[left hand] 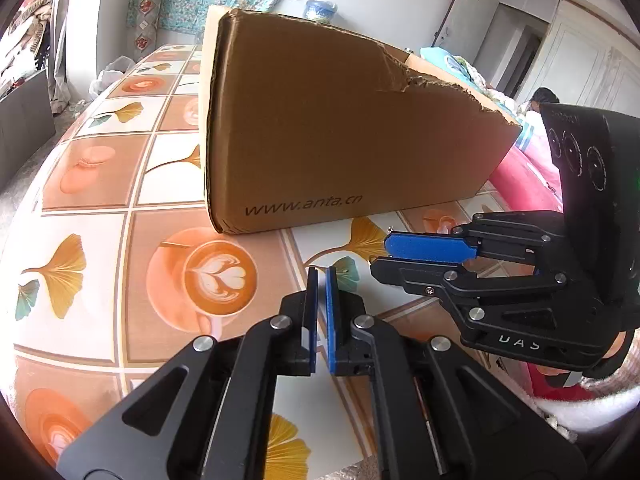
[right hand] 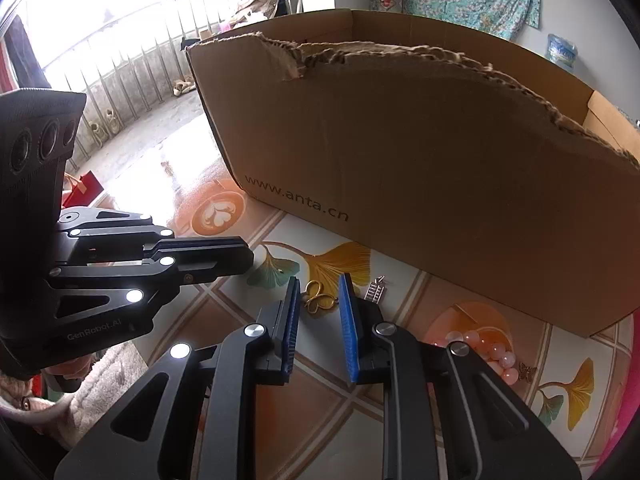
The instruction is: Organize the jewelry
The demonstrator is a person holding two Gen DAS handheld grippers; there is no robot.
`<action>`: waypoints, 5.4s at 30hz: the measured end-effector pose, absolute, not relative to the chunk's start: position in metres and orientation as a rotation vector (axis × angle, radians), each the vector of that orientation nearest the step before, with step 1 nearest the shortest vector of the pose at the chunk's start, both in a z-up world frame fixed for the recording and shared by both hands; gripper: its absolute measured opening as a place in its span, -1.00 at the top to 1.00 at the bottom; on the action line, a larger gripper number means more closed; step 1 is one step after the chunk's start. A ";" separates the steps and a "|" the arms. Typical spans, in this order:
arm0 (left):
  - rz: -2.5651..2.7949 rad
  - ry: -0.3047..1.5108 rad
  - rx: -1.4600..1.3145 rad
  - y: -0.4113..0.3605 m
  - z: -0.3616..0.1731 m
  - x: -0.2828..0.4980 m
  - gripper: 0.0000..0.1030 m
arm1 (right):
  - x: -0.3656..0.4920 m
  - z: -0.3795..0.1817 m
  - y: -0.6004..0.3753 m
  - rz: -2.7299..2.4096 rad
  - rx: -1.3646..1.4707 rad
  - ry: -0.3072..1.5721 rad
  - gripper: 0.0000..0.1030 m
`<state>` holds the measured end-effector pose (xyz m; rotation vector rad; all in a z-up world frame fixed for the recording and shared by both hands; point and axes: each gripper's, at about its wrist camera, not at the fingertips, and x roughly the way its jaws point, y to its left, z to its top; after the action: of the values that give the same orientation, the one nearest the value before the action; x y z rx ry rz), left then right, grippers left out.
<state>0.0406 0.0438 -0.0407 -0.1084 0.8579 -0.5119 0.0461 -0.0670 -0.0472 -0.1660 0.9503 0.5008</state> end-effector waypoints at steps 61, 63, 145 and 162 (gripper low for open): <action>-0.489 0.847 -0.136 0.058 -0.040 0.035 0.94 | 0.048 -0.043 -0.054 0.550 -0.245 0.997 0.75; -0.486 0.846 -0.140 0.058 -0.040 0.035 0.94 | 0.049 -0.042 -0.055 0.551 -0.247 0.997 0.80; -0.493 0.820 -0.094 0.059 -0.047 0.031 0.93 | 0.057 -0.038 -0.072 0.698 -0.302 0.995 0.68; -0.497 0.827 -0.089 0.058 -0.046 0.031 0.93 | 0.062 -0.037 -0.062 0.686 -0.352 1.068 0.46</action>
<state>0.0313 0.0583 -0.0464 -0.0890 0.8271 -0.4966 0.0618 -0.0621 -0.0368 -0.3516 1.0682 0.6863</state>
